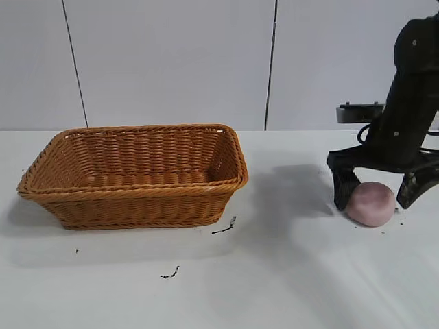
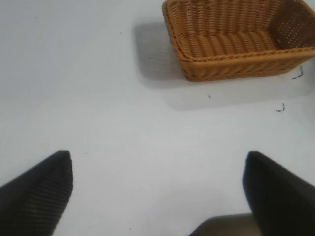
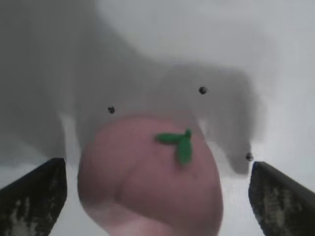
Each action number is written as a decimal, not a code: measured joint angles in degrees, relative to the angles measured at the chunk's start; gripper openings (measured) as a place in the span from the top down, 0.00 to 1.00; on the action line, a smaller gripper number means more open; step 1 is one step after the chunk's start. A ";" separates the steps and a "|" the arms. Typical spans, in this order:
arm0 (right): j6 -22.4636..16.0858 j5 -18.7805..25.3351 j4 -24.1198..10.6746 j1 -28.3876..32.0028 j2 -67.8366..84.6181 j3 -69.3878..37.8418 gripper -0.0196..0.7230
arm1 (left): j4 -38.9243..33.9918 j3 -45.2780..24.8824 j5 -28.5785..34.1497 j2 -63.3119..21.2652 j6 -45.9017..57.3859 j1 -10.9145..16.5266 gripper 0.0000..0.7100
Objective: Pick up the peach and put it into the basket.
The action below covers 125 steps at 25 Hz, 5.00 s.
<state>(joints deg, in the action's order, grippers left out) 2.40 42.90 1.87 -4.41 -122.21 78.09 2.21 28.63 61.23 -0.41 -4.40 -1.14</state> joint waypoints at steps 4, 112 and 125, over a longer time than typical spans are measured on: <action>0.00 1.00 0.17 0.00 1.98 0.73 0.90 | 0.00 0.00 0.00 0.00 0.00 0.00 0.03; 1.09 26.01 -1.87 3.34 63.22 -24.78 0.05 | 0.00 0.00 0.00 0.00 0.00 0.00 0.03; 0.02 15.29 -1.42 3.34 109.35 -49.12 0.05 | 0.00 0.00 0.00 0.00 0.00 0.00 0.03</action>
<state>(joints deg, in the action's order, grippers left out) 2.42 58.19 0.45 -1.07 -12.86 28.97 2.21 28.63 61.23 -0.41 -4.40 -1.14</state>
